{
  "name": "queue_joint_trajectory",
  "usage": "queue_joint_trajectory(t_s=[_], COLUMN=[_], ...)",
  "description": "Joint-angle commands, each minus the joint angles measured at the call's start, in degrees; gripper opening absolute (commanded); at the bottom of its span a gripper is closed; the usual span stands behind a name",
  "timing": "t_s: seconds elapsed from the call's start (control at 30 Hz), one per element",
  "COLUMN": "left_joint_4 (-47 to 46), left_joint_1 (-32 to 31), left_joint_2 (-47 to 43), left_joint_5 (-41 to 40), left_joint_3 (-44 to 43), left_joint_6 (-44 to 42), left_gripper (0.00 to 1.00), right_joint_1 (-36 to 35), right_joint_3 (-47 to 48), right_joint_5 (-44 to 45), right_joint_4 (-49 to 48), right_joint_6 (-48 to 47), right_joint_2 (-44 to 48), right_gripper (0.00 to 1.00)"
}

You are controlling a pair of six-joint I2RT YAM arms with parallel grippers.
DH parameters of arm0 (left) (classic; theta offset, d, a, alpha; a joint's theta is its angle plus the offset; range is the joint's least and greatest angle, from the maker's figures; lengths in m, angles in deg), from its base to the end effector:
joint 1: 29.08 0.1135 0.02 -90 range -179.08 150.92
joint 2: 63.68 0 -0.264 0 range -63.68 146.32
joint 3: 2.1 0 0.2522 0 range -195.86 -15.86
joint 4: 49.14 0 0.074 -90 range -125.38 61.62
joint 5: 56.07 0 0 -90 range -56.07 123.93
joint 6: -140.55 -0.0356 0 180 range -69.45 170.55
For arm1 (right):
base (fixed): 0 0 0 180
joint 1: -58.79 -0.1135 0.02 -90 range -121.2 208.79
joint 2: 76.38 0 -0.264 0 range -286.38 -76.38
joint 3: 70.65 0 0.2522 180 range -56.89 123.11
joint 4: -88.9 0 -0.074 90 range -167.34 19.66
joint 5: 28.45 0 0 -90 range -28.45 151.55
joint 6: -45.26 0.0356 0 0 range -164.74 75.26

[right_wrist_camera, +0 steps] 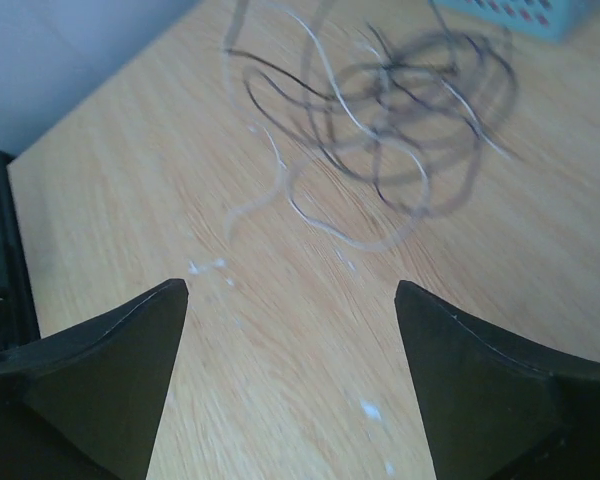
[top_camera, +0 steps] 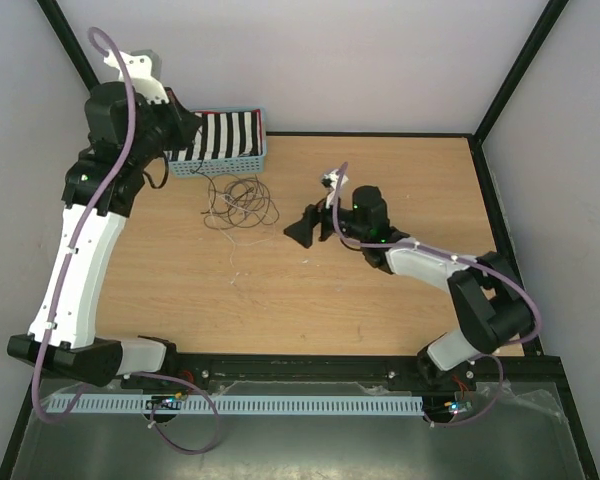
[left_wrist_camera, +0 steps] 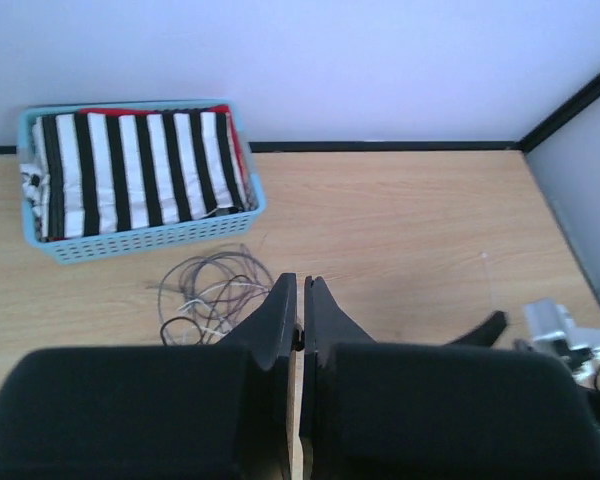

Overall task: Zip-tie the wires
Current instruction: Pick up the cable at the center of the board.

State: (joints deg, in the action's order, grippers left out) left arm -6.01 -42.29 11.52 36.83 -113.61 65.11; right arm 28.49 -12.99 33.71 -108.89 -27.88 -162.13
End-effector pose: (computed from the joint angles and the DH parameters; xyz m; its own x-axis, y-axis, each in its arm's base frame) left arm 0.2572 -0.0622 0.5051 -0.1816 -0.2153 -0.9595 0.2392 0.9368 -0.2554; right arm 0.2737 0.1792 0.2392 -0.3922 0.0679 -0.9174 -0.7618 0.5350 0.3653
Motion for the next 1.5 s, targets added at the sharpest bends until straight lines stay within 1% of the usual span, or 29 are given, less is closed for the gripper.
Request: queue_joint_trajectory(t_s=[0.0,0.17,0.23,0.33,0.43,0.57,0.77,0.9,0.93,1.0,1.1,1.3,1.37,1.47], left_joint_4=[2.0,2.7,2.9,3.0,3.3,3.5,4.1,4.5,4.5,4.7,4.9,5.1,5.1,5.1], left_joint_1=[1.6,2.5,2.6,2.7,2.8,2.9,4.0,4.5,4.7,5.1,5.9,7.4,7.8,7.9], left_joint_2=[-0.5,-0.1,-0.2,-0.5,-0.7,-1.2,-1.9,-2.1,-2.1,-2.1,-2.1,-2.0,-2.1,-2.1], left_joint_5=[7.7,10.5,10.6,10.8,11.2,11.3,11.6,12.0,12.1,12.4,12.6,12.1,12.0,11.9], left_joint_3=[-3.8,-7.7,-8.6,-9.4,-9.8,-10.0,-10.7,-11.1,-11.1,-11.2,-11.4,-10.7,-10.4,-10.0], left_joint_6=[3.6,5.2,5.5,5.9,6.2,6.3,6.4,6.3,6.3,6.3,6.2,5.6,5.6,5.2], left_gripper=[0.00,0.00,0.00,0.00,0.00,0.00,0.00,0.00,0.00,0.00,0.00,0.00,0.00,0.00], right_joint_1=[-3.8,-8.7,-10.1,-11.6,-13.7,-15.8,-16.1,-16.1,-16.1,-16.1,-16.0,-15.5,-15.3,-15.1], right_joint_3=[5.4,12.7,16.9,23.6,28.3,35.4,44.9,49.7,50.2,50.4,47.0,33.3,31.3,31.1], right_joint_5=[-3.4,-4.7,-4.8,-5.8,-6.7,-4.1,0.7,2.8,3.1,2.7,2.0,-2.8,-4.5,-3.3], right_joint_4=[-15.0,-24.4,-25.3,-25.7,-26.8,-22.5,-17.2,-13.1,-12.9,-12.3,-12.3,-15.2,-13.8,-9.5], right_joint_6=[-1.7,-2.7,-2.5,0.3,1.6,-0.3,-1.9,-3.5,-3.6,-3.8,-3.7,-3.4,-4.6,-6.8], right_joint_2=[-6.6,-14.6,-18.4,-24.2,-28.5,-33.6,-40.7,-43.4,-43.8,-43.8,-41.5,-32.7,-31.3,-30.9], right_gripper=[0.96,0.98,0.98,0.98,0.98,0.98,0.97,0.95,0.94,0.88,0.84,0.83,0.84,0.84])
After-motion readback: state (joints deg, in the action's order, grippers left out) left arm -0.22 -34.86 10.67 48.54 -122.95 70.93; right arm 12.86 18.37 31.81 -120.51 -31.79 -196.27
